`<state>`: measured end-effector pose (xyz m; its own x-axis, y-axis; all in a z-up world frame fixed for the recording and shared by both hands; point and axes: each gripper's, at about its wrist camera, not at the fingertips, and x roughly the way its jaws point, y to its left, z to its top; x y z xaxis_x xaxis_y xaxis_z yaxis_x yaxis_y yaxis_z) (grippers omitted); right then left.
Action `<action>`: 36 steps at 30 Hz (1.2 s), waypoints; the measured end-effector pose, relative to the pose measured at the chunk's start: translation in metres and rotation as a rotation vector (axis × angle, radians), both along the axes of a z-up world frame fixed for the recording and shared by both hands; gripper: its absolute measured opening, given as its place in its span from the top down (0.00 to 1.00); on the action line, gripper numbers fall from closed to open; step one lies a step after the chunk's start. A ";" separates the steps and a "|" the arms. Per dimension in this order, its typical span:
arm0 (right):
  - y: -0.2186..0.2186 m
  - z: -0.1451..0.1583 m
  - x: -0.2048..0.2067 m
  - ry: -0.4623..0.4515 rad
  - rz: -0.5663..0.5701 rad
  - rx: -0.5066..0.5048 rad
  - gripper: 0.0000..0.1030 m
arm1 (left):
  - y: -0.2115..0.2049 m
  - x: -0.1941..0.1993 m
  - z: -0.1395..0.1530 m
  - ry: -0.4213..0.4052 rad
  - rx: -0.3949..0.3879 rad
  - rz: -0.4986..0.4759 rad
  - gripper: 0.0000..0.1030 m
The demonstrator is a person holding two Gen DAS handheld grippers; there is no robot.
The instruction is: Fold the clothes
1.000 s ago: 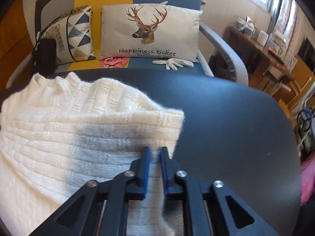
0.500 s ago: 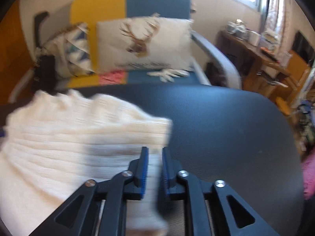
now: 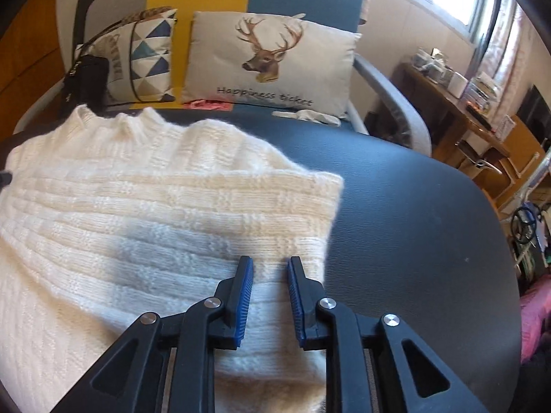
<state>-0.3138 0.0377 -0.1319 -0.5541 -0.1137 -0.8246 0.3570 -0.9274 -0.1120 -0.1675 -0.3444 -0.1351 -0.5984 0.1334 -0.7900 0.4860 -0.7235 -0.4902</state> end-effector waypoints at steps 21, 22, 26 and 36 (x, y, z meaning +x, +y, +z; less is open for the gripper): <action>0.130 -0.059 0.058 -0.419 -0.522 -1.351 0.67 | 0.118 0.091 0.005 0.046 0.155 -0.091 0.67; 0.130 -0.061 0.058 -0.428 -0.533 -1.358 0.65 | 0.114 0.087 0.005 0.054 0.174 -0.075 0.67; 0.125 -0.055 0.051 -0.422 -0.509 -1.300 0.61 | 0.095 0.070 0.004 0.082 0.248 0.000 0.67; 0.112 -0.055 0.044 -0.401 -0.473 -1.190 0.61 | 0.028 0.049 -0.016 0.095 0.391 0.195 0.54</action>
